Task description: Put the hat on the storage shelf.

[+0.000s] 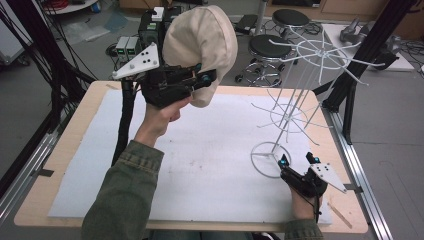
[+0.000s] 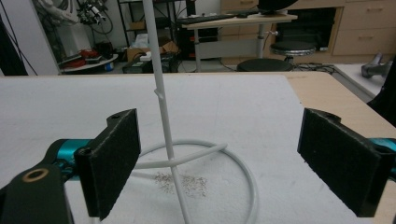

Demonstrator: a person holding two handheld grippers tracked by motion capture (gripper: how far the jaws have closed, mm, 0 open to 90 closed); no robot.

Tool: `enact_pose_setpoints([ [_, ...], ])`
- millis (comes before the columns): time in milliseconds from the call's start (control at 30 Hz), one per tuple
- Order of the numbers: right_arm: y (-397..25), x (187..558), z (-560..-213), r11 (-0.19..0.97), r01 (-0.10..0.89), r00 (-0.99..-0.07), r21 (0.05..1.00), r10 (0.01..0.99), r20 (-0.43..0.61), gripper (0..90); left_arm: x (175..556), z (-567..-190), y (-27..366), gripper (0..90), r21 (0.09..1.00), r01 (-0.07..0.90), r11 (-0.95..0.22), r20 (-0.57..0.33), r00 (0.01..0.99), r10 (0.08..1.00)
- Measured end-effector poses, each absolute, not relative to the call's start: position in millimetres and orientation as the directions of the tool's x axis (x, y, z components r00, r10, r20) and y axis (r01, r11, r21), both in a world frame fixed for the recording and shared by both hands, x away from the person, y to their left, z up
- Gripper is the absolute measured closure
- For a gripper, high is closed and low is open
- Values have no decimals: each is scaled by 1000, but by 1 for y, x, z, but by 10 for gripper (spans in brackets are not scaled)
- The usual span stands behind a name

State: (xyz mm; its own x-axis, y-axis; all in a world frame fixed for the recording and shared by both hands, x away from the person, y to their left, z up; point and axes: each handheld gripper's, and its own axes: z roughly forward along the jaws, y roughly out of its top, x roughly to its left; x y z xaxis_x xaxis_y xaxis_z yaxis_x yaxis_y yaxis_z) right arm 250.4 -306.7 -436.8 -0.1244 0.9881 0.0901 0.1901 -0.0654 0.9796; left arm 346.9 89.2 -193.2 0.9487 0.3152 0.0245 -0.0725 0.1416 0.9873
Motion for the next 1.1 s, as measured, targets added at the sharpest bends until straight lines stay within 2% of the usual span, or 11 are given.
enact_pose_setpoints([
  [633, -307, 250, -437, -78, 189, -124, 979, 987, 102, 123, 339, -144, 49, 797, 982, -90, 164, 58, 979, 194],
  [1100, -309, 249, -438, -70, 191, -130, 979, 987, 96, 123, 345, -121, 9, 794, 983, -44, 181, 29, 996, 81],
])
